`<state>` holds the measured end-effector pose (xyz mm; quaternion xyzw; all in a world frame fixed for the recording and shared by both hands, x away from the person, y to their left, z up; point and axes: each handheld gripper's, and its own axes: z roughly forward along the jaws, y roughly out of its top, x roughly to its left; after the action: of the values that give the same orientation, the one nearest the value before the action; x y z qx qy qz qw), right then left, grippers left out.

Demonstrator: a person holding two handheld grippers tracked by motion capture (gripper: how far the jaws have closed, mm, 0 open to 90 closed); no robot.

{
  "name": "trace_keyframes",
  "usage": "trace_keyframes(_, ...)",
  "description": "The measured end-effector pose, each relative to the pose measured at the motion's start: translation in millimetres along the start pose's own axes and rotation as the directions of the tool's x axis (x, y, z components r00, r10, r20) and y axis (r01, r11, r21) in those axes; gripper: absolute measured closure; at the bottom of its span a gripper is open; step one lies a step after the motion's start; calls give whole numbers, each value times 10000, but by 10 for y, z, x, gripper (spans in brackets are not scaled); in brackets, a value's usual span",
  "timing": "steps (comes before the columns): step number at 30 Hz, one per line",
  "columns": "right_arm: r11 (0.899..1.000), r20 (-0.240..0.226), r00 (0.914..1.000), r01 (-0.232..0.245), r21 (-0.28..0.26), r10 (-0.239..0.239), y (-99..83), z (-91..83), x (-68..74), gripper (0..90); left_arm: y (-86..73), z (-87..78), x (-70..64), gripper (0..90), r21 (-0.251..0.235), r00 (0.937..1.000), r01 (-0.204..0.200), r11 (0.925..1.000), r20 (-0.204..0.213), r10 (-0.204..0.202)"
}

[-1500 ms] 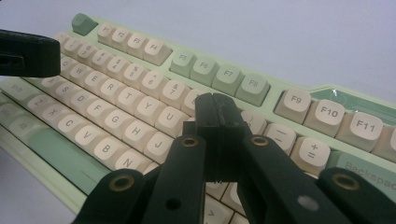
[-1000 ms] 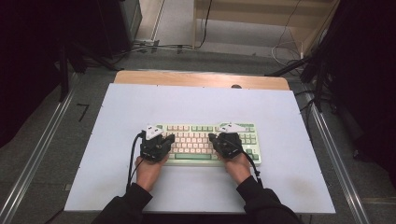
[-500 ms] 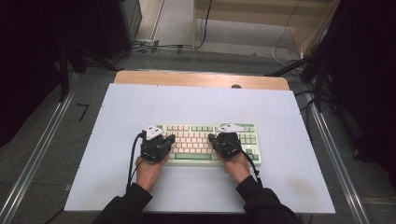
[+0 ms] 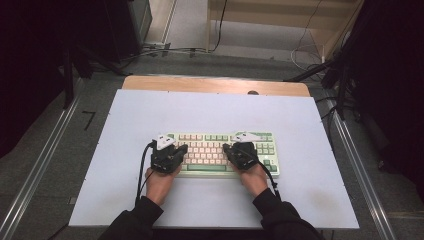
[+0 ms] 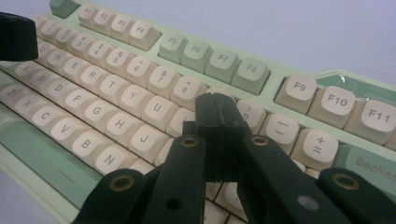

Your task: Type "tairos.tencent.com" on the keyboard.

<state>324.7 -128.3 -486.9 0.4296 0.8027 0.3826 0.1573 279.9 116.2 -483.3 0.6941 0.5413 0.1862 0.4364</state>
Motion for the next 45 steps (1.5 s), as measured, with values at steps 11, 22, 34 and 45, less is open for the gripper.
trace_keyframes(11,10000,-26,10000,-49,-64,49,8,-27,14,874,1,-4,3,900,-4,10000,18,10000,20,-18)
trace_keyframes(22,9997,-96,10000,-28,-252,26,22,-85,28,874,1,-6,4,900,7,10000,2,10000,12,-2)
trace_keyframes(34,9991,-254,9996,125,-398,-135,41,-159,77,874,-1,-9,12,900,-3,10000,13,10000,-21,-13)
trace_keyframes(45,9989,-414,9988,254,-406,-270,28,-195,130,874,-1,-13,18,900,-12,10000,36,10000,-11,-36)
